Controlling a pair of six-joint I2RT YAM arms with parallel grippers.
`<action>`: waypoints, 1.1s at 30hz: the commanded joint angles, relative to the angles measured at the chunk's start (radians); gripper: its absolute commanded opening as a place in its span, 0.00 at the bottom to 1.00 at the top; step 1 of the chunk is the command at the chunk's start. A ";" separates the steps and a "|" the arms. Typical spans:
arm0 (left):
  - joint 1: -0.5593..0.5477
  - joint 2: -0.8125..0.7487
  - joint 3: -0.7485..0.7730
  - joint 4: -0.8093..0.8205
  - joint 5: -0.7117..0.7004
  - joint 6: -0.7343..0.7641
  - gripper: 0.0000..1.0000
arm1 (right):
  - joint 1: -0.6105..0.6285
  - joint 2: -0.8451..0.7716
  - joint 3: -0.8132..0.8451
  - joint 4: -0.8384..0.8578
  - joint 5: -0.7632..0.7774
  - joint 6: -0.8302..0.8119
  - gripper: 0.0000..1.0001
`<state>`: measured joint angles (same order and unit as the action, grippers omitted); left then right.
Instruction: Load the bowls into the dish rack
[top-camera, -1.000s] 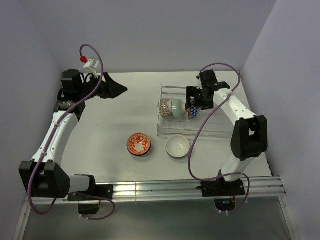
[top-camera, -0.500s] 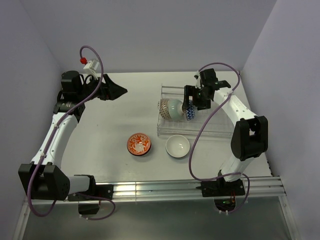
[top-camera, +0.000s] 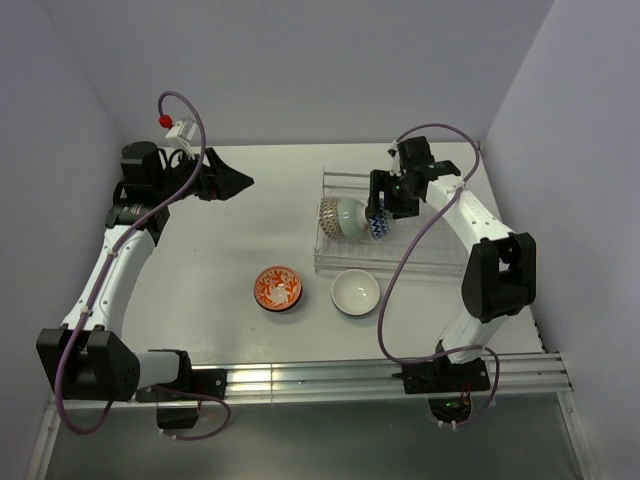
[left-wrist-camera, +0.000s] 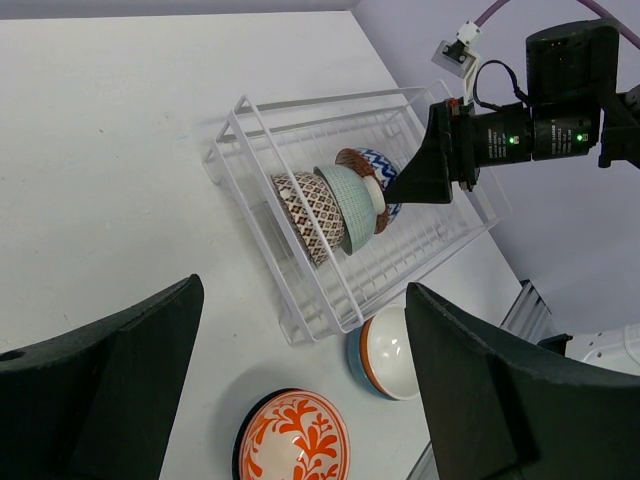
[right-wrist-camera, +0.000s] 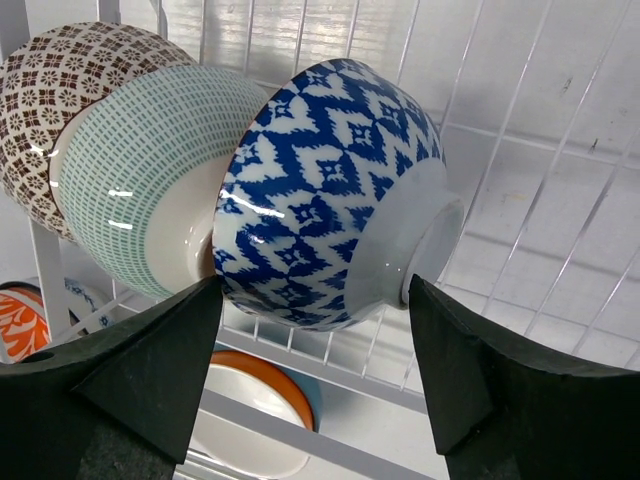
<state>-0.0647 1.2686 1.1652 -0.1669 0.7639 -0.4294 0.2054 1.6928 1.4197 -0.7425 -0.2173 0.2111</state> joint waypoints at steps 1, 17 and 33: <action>0.005 -0.028 0.002 0.015 0.021 0.020 0.87 | 0.002 -0.036 0.027 -0.017 0.087 -0.016 0.80; 0.005 -0.009 0.004 0.020 0.032 0.023 0.87 | -0.031 -0.051 0.018 -0.009 -0.045 -0.029 0.69; 0.012 -0.035 -0.007 -0.043 0.034 0.073 0.88 | 0.002 -0.038 0.073 -0.020 -0.146 -0.027 0.89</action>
<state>-0.0601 1.2686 1.1648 -0.1925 0.7719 -0.3985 0.1970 1.6814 1.4300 -0.7532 -0.3431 0.1856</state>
